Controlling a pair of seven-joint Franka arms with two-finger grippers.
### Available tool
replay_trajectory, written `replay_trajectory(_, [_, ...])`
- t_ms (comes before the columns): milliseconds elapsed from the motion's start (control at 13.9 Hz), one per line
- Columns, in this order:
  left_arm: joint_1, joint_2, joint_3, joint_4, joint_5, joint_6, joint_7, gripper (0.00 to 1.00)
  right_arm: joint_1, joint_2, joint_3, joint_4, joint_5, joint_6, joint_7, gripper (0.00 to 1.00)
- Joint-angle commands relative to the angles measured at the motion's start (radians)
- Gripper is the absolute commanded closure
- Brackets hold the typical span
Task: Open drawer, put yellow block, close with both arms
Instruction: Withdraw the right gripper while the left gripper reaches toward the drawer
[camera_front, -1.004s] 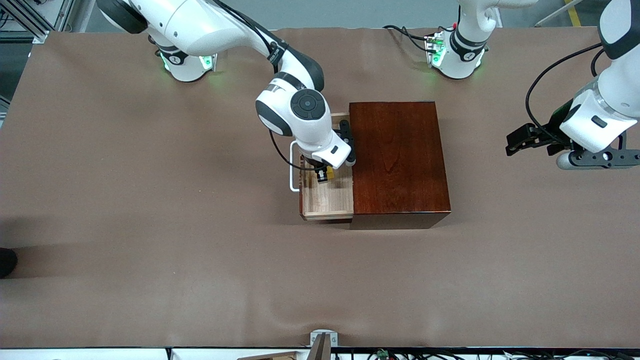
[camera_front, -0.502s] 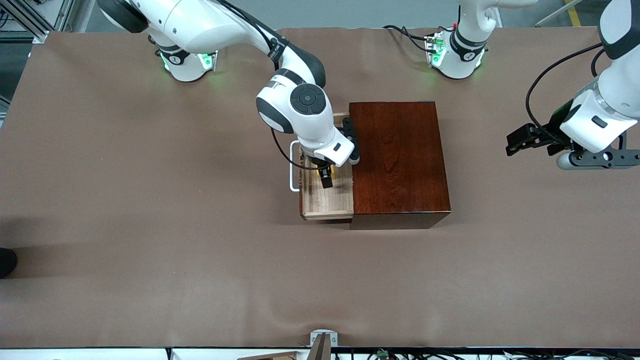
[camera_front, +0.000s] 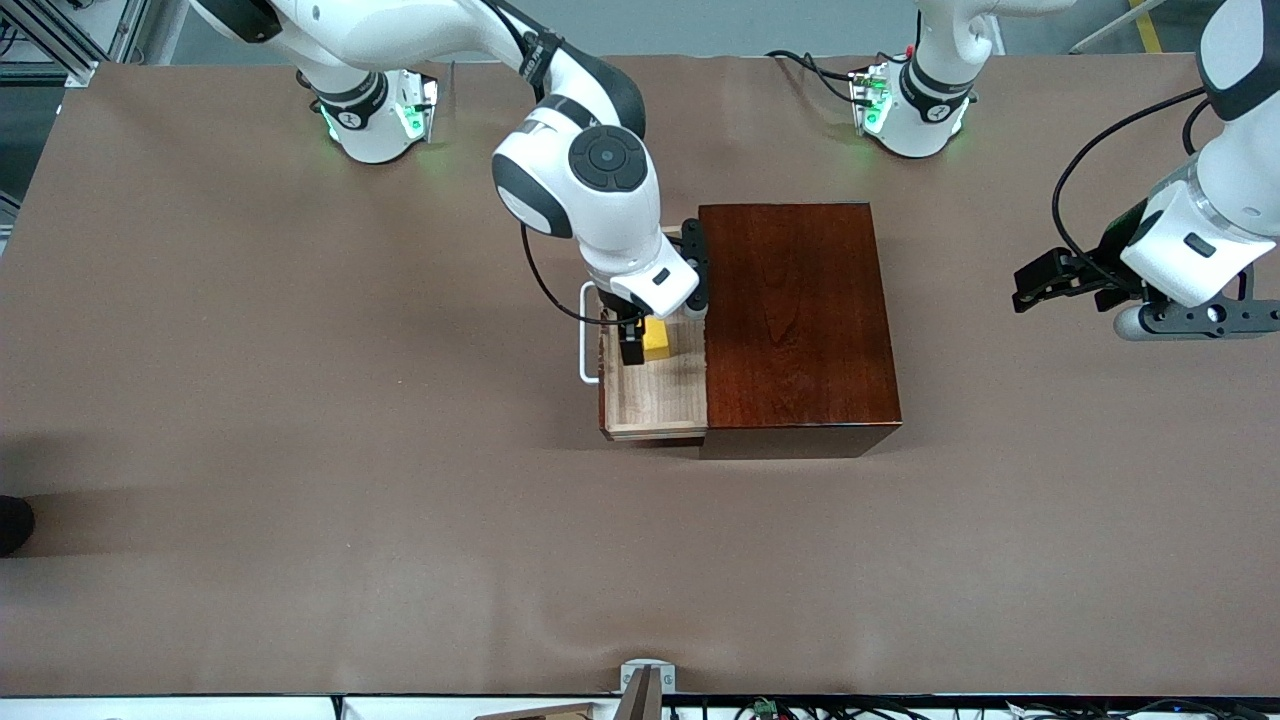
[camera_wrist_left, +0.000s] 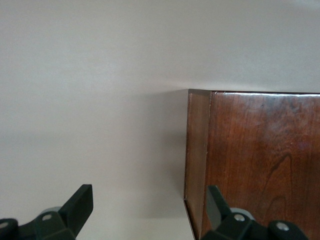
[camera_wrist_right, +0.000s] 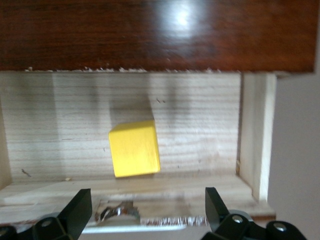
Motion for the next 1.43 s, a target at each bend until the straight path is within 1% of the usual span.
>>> replay_trajectory(0, [0.003, 0.004, -0.002, 0.011, 0.005, -0.002, -0.002, 0.0, -0.069, -0.06, 0.011, -0.008, 0.001, -0.072, 0.069, 0.0])
replay_trajectory(143, [-0.006, -0.005, -0.005, 0.012, 0.007, 0.001, -0.002, 0.0, -0.138, -0.098, 0.013, -0.01, 0.013, -0.106, 0.071, 0.0])
replay_trajectory(358, [-0.007, -0.02, -0.042, 0.015, 0.008, 0.001, -0.002, 0.0, -0.262, -0.151, 0.013, -0.014, 0.051, -0.158, 0.071, 0.0])
replay_trajectory(430, [-0.007, -0.022, -0.06, 0.018, 0.008, 0.001, 0.0, 0.0, -0.3, -0.164, 0.011, -0.014, 0.065, -0.183, 0.072, 0.0])
replay_trajectory(573, [-0.009, -0.016, -0.115, 0.076, 0.008, -0.006, 0.014, 0.0, -0.368, -0.195, 0.01, -0.019, 0.074, -0.23, 0.093, 0.0])
replay_trajectory(645, [-0.016, -0.011, -0.149, 0.104, 0.007, -0.007, 0.018, 0.0, -0.394, -0.2, 0.01, -0.019, 0.074, -0.256, 0.151, 0.0])
replay_trajectory(860, [-0.021, -0.01, -0.321, 0.127, 0.004, -0.006, 0.024, 0.0, -0.445, -0.226, 0.007, -0.022, 0.071, -0.301, 0.416, 0.0])
replay_trajectory(1004, [-0.023, 0.009, -0.434, 0.129, 0.004, -0.001, 0.017, 0.0, -0.495, -0.256, 0.007, -0.039, 0.071, -0.347, 0.5, 0.0])
replay_trajectory(1075, [-0.023, 0.032, -0.494, 0.132, 0.007, 0.01, 0.006, 0.0, -0.503, -0.275, -0.019, -0.057, 0.073, -0.368, 0.511, 0.0])
replay_trajectory(1147, [-0.023, 0.073, -0.539, 0.154, 0.008, 0.039, 0.008, 0.0, -0.488, -0.295, -0.095, -0.073, 0.076, -0.378, 0.511, 0.0])
replay_trajectory(1219, [-0.033, 0.111, -0.572, 0.179, 0.011, 0.053, 0.017, 0.0, -0.456, -0.315, -0.174, -0.086, 0.106, -0.378, 0.512, 0.0])
replay_trajectory(1290, [-0.059, 0.159, -0.591, 0.211, 0.013, 0.066, 0.021, 0.0, -0.441, -0.332, -0.27, -0.097, 0.178, -0.376, 0.512, 0.0])
replay_trajectory(1362, [-0.091, 0.212, -0.591, 0.257, 0.011, 0.085, 0.027, 0.0, -0.44, -0.347, -0.338, -0.108, 0.262, -0.372, 0.511, 0.0])
